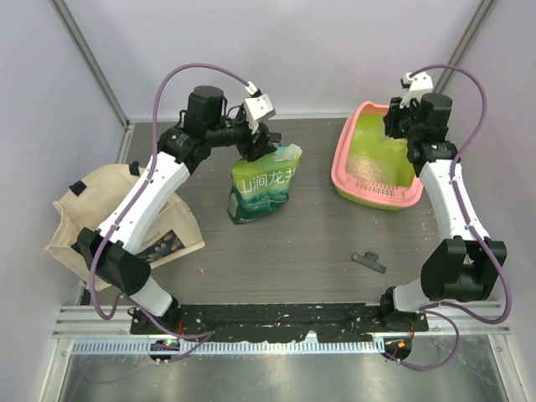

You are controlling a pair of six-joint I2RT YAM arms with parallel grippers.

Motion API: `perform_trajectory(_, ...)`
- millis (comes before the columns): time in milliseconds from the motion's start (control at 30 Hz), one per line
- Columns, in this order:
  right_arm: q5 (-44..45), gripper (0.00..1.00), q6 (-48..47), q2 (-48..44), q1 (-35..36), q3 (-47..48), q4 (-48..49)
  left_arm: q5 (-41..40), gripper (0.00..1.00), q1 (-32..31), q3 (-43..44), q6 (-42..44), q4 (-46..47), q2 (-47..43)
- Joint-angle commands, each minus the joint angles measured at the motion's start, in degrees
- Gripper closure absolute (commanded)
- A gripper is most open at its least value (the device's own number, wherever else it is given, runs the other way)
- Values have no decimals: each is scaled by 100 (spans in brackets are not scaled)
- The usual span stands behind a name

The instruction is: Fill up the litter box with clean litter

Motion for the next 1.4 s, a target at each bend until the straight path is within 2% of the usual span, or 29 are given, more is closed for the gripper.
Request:
perform_trajectory(0,829,99,-364,-41,-131,572,20,118,38,-10,-43,215,-274,-370)
perform_trajectory(167,-453,99,574,-93,-17,1311,-519,-40,37,-10,-175,259,-230,-414)
perform_trajectory(200,-1159,99,761,-93,-8,1390,-597,-92,37,-10,-166,285,-291,-353)
perform_trajectory(267,-1892,99,1121,-6,123,1706,-685,-49,37,-10,26,364,-501,-256)
perform_trajectory(300,-2662,99,1392,64,185,1838,-825,21,37,-10,132,391,-763,-195)
perform_trajectory(333,-2922,99,1526,196,255,2109,-931,48,37,-10,324,373,-879,-81)
perform_trajectory(433,-3782,99,1607,425,632,2567,-1432,-57,37,-18,562,417,-1240,95)
perform_trajectory(533,-4188,99,1213,697,879,2919,-2073,-259,37,-27,659,522,-1478,183)
perform_trajectory(767,-4550,99,422,1435,1240,3895,-3225,-619,41,-27,634,646,-1926,289)
perform_trajectory(833,-4445,99,131,1655,1406,4228,-3691,-655,44,-36,546,628,-1935,272)
perform_trajectory(967,-4190,99,-370,1770,1635,4344,-3885,-761,52,-45,370,514,-1812,166)
perform_trajectory(1233,-3803,99,-1549,2165,1996,5195,-4465,-708,73,-53,229,417,-1803,78)
perform_trajectory(1367,-3768,99,-1724,2262,2040,5469,-4492,-717,89,-53,220,382,-1812,69)
